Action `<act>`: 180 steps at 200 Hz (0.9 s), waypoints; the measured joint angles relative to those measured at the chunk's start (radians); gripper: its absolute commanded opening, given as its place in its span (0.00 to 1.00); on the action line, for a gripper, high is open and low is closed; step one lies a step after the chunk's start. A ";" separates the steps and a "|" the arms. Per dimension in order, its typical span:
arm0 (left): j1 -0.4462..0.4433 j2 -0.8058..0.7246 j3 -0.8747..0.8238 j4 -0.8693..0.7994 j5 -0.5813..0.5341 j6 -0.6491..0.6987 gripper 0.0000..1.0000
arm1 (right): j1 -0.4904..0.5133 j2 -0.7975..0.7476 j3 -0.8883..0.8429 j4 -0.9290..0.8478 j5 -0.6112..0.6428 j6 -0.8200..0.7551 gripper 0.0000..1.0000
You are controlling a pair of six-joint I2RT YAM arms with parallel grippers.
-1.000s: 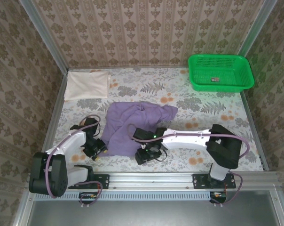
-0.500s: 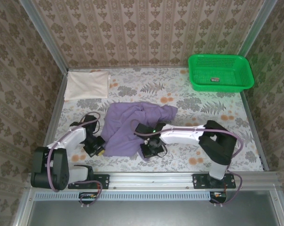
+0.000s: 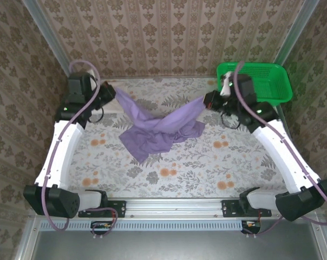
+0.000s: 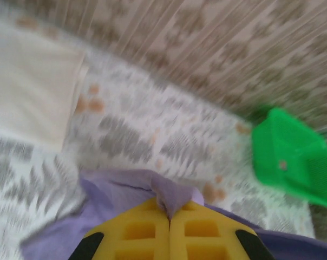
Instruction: Fold and stack the t-shirts
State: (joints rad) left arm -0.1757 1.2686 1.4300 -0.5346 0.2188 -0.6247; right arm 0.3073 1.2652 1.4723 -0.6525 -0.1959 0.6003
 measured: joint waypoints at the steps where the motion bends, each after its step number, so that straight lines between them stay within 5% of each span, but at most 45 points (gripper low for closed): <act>1: 0.000 0.000 0.005 0.001 0.000 0.001 0.00 | -0.003 0.000 0.006 0.000 0.000 -0.001 0.00; 44: -0.006 0.010 0.178 0.121 0.013 0.002 0.00 | -0.096 -0.019 0.188 0.013 0.013 -0.107 0.00; 180: -0.115 -0.012 0.694 0.245 0.058 0.184 0.00 | -0.073 -0.040 0.663 0.135 0.140 -0.387 0.00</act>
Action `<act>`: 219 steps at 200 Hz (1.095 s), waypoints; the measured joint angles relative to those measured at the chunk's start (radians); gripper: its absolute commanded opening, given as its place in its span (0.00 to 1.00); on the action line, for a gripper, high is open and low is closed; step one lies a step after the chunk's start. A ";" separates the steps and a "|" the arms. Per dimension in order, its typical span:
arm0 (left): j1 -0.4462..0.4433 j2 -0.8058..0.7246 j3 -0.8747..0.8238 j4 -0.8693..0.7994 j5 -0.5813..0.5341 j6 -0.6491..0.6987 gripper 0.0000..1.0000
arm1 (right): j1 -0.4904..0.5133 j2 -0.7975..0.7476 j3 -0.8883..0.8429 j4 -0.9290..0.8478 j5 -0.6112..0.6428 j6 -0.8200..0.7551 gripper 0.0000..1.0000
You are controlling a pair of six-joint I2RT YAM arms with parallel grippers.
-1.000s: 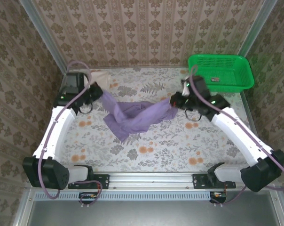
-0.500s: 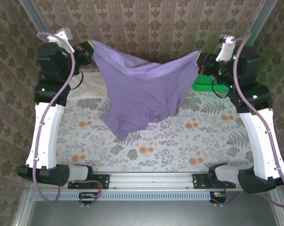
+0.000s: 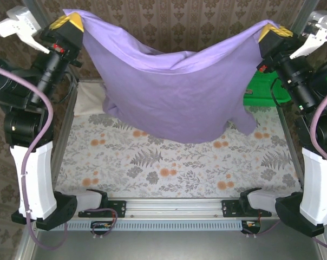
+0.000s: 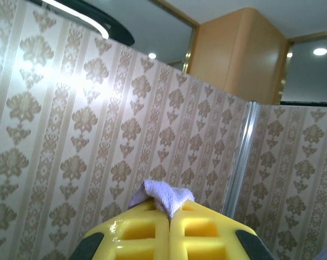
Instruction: Fold and stack the t-shirts
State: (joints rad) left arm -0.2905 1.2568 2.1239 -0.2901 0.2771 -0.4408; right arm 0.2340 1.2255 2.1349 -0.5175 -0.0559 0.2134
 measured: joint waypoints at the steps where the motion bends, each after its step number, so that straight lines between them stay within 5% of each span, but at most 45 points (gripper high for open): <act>1: 0.000 -0.001 0.000 0.000 -0.002 0.001 0.00 | 0.000 0.000 0.000 0.001 0.000 0.000 0.00; 47: 0.010 0.000 -0.088 0.000 -0.058 0.010 0.00 | 0.000 0.040 -0.042 0.007 0.001 0.025 0.00; 88: 0.112 0.145 -0.173 0.002 -0.029 -0.091 0.00 | 0.000 0.217 -0.064 0.010 0.013 0.033 0.00; 141: 0.145 0.478 0.135 -0.154 0.043 -0.127 0.00 | -0.027 0.494 0.107 -0.010 -0.006 0.079 0.00; 184: 0.177 0.392 0.292 -0.137 0.077 -0.105 0.00 | -0.047 0.457 0.217 0.016 -0.037 0.086 0.00; 219: 0.173 0.127 0.072 -0.066 0.146 -0.078 0.03 | -0.047 0.255 0.026 0.038 -0.074 0.109 0.00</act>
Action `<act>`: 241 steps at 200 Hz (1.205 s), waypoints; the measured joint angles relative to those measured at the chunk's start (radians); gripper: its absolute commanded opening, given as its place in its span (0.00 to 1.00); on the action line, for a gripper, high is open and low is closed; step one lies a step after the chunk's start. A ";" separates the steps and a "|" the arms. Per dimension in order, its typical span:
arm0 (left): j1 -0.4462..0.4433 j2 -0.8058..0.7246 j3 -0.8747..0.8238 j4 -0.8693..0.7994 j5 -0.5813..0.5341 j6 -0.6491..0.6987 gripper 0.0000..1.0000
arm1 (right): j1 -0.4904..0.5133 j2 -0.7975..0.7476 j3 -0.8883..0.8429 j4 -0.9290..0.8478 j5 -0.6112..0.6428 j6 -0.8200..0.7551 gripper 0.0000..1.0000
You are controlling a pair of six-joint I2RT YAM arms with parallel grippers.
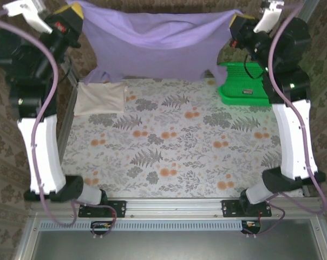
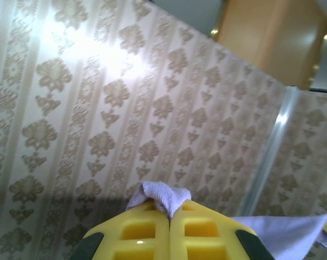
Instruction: Fold and stack the t-shirts
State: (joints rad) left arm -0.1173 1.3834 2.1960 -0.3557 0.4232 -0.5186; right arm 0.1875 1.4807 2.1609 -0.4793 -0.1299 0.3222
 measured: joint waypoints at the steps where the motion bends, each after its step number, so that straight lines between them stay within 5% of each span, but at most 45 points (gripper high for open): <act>1: 0.000 -0.008 -0.011 -0.002 0.002 0.000 0.04 | 0.000 -0.005 -0.006 -0.002 -0.001 0.001 0.00; 39: -0.018 -0.413 -0.634 0.008 0.014 0.013 0.16 | 0.003 -0.326 -0.585 0.042 -0.037 0.098 0.15; 49: -0.020 -0.515 -0.794 -0.052 -0.002 0.018 0.38 | 0.005 -0.399 -0.749 0.023 -0.040 0.135 0.35; 60: -0.020 -0.602 -0.925 -0.143 -0.034 0.026 0.48 | 0.007 -0.458 -0.913 -0.001 -0.038 0.171 0.43; 76: -0.019 -0.702 -1.052 -0.275 -0.113 0.035 0.92 | 0.005 -0.530 -1.098 -0.057 -0.024 0.216 0.63; 84: -0.019 -0.748 -1.093 -0.324 -0.155 0.033 0.99 | 0.000 -0.568 -1.176 -0.105 -0.008 0.228 0.67; 112: -0.019 -0.865 -1.118 -0.404 -0.281 0.029 0.99 | -0.055 -0.682 -1.283 -0.256 0.068 0.280 0.74; 136: -0.019 -0.803 -1.089 -0.391 -0.336 0.029 0.94 | -0.084 -0.692 -1.276 -0.255 0.126 0.306 0.72; 170: -0.019 -0.491 -1.085 -0.341 -0.350 -0.002 0.88 | -0.080 -0.479 -1.233 -0.174 0.099 0.353 0.60; 241: -0.119 0.221 -1.045 -0.304 -0.289 -0.054 0.78 | 0.082 -0.125 -1.193 -0.069 0.035 0.389 0.56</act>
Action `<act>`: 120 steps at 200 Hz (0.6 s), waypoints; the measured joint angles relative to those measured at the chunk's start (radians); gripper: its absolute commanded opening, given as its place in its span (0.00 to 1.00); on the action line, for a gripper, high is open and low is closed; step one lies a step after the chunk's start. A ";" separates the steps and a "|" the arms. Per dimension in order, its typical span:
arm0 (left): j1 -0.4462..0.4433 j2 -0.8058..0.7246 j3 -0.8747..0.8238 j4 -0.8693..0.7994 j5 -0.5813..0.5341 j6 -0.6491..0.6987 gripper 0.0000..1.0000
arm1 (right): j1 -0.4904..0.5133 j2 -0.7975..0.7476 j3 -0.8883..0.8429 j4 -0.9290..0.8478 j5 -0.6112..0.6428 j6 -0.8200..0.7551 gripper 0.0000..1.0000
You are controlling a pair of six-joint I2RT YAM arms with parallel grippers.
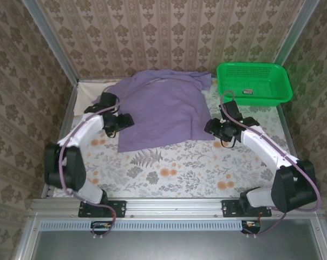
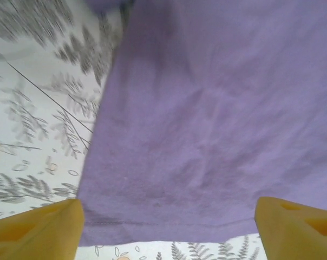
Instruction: Fold and stack the t-shirts
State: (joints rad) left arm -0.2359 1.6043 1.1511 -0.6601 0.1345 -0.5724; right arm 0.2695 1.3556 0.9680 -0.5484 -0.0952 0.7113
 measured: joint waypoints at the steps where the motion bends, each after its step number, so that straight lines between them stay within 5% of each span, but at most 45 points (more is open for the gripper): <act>1: -0.002 0.007 0.002 0.000 0.000 0.000 0.78 | 0.001 0.002 0.001 0.000 0.000 0.000 0.56; 25: -0.042 0.153 0.012 0.000 -0.016 -0.018 0.70 | 0.033 0.027 0.023 0.023 -0.018 0.000 0.55; 89: -0.168 0.232 -0.003 -0.013 -0.048 -0.070 0.13 | 0.050 0.027 0.047 0.051 -0.041 0.023 0.52; 120: -0.279 0.248 0.013 0.002 0.053 -0.066 0.04 | 0.060 0.027 0.056 0.051 -0.041 0.069 0.51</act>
State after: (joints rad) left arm -0.5148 1.8523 1.1645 -0.6579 0.1871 -0.6388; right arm 0.3294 1.3827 1.0241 -0.4973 -0.1360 0.7807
